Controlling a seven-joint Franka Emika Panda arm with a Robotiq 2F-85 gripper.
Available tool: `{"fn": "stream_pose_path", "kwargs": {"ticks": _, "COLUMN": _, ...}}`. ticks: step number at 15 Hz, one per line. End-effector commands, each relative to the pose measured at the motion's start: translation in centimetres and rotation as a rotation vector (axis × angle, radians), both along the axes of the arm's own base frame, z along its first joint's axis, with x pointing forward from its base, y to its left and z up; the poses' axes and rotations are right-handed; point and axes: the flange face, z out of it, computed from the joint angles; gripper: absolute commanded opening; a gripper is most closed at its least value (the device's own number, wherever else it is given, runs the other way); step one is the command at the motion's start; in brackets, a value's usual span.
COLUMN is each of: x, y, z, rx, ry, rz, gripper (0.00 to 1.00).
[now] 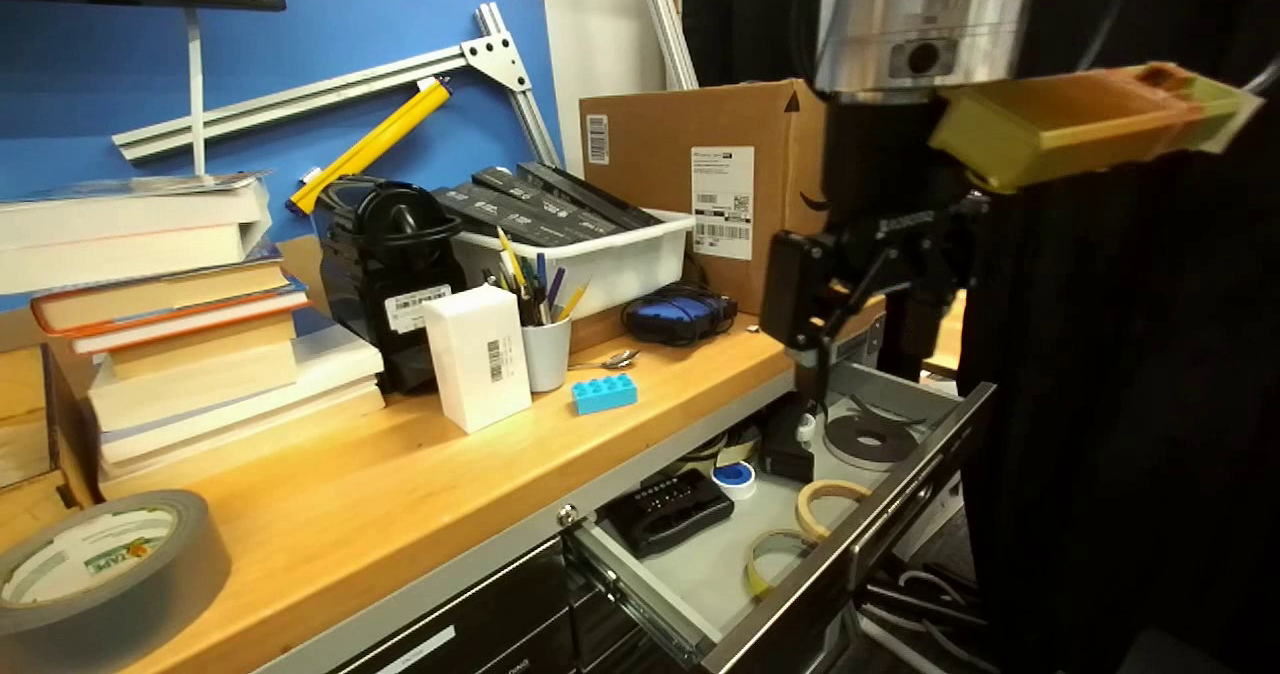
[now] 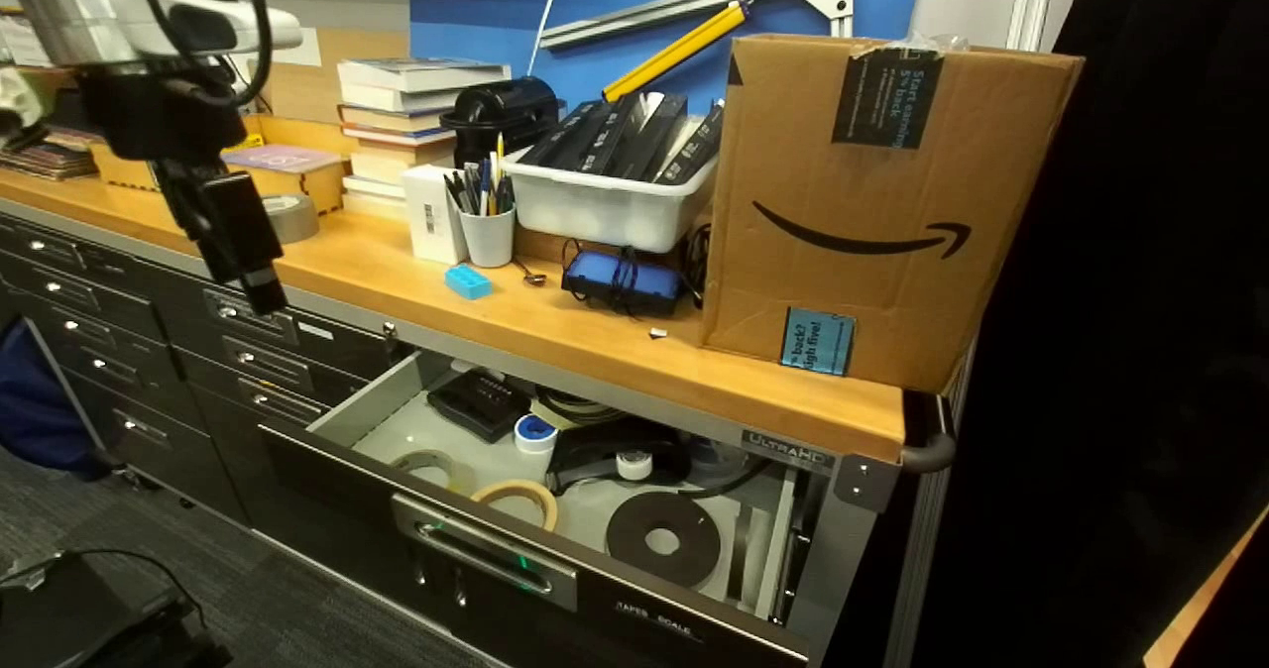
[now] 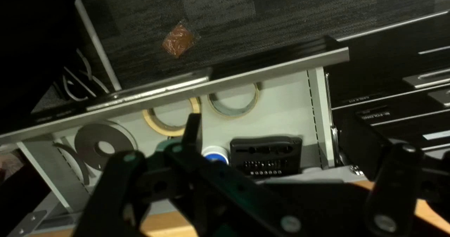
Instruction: Put the blue object in the open drawer then close the open drawer
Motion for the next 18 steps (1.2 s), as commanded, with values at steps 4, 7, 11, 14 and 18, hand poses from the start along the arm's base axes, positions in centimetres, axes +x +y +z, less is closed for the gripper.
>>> {"fn": "stream_pose_path", "kwargs": {"ticks": 4, "x": 12.4, "y": 4.4, "z": 0.0, "rx": 0.018, "ry": -0.031, "rz": 0.088, "gripper": 1.0}}
{"fn": "stream_pose_path", "kwargs": {"ticks": 7, "x": 17.3, "y": 5.6, "z": -2.8, "rx": 0.032, "ry": -0.001, "rz": 0.102, "gripper": 1.0}}
{"fn": "stream_pose_path", "kwargs": {"ticks": 11, "x": 22.1, "y": 6.4, "z": -5.9, "rx": 0.023, "ry": -0.009, "rz": 0.062, "gripper": 1.0}}
{"fn": "stream_pose_path", "kwargs": {"ticks": 14, "x": 24.4, "y": 6.6, "z": -7.3, "rx": 0.003, "ry": -0.05, "rz": 0.013, "gripper": 1.0}}
{"fn": "stream_pose_path", "kwargs": {"ticks": 18, "x": 26.1, "y": 6.4, "z": -8.6, "rx": -0.001, "ry": -0.055, "rz": -0.034, "gripper": 1.0}}
